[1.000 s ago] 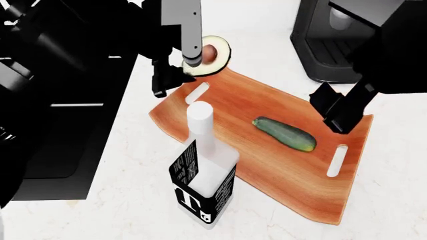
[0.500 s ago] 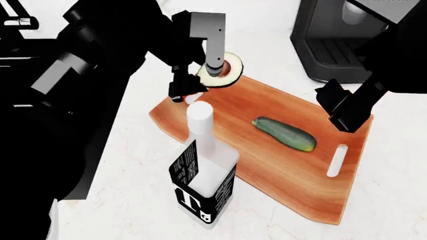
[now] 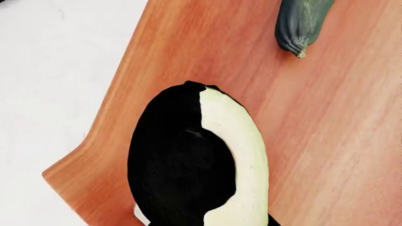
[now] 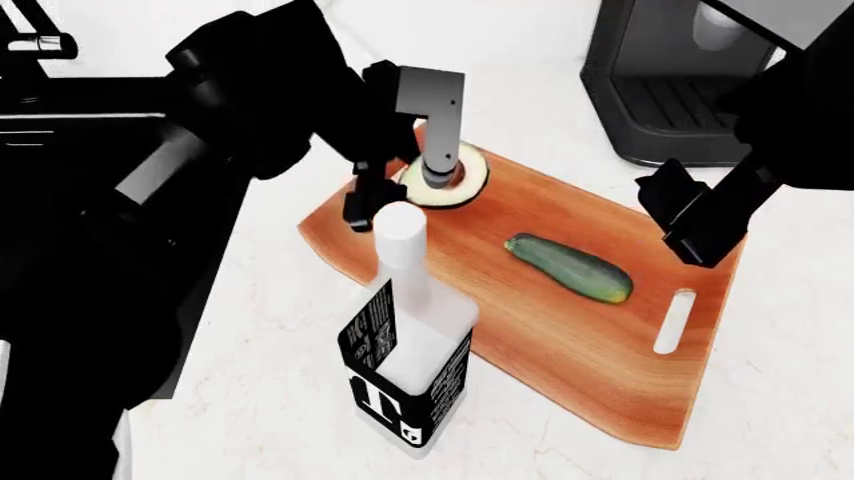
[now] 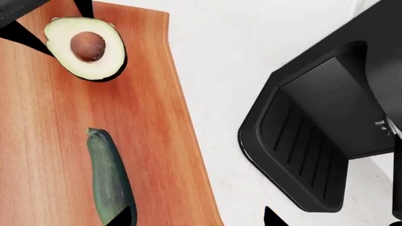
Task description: Pick up the fruits and vegetables and place them in the sink. Turn on the sink faucet to wash them. Then turn the sink off and put them in the tray.
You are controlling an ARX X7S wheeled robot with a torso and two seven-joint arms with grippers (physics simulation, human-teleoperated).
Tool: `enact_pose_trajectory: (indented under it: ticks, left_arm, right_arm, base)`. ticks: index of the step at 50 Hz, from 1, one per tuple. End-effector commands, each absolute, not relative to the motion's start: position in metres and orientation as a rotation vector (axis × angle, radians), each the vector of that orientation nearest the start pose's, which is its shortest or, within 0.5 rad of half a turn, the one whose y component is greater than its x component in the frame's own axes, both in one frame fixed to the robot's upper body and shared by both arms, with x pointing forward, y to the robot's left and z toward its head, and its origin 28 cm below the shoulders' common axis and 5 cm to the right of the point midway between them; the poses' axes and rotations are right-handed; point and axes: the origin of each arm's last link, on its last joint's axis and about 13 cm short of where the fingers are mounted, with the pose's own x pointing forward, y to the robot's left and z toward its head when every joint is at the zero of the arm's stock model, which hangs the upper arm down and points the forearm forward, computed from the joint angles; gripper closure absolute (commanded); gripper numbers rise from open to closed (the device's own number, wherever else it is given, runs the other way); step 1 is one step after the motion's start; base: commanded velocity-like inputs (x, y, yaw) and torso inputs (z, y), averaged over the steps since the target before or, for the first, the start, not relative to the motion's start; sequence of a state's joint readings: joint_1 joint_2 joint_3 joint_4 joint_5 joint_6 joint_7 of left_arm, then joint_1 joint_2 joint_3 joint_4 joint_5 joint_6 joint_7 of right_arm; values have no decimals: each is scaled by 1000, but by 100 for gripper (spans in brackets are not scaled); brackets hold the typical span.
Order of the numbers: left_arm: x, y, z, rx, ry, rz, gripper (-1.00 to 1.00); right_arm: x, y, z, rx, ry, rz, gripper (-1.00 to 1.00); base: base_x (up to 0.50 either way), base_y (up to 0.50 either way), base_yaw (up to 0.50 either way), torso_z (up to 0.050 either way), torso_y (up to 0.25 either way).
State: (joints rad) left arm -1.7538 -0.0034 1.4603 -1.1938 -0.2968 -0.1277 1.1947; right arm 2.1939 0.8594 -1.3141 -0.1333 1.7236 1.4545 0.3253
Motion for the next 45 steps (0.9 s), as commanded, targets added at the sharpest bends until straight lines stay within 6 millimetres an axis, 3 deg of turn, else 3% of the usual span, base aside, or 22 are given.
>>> enact_pose_trajectory:
  ticks: [1,26,27,45]
  left_arm:
    - [433,169,347,1217,467,-1164,100]
    - [434,165,340,1247,491,-1186,100]
    - [434,165,340,1248,491,-1186,-100]
    - [433,166,346,1253,477,-1182,-100]
  right_arm:
    - [222,-168,400,-714,470,326,-100]
    - [221,-170,399,-711,474,326,-100]
    - [221,-170,399,-711,474,326,-100]
    - [220,-171,398,-708,474,323,-100]
  base:
    - [0,0,0,0,0]
    - [0,0,0,0,0]
    - [0,0,0,0,0]
    - [0,0,0,0,1]
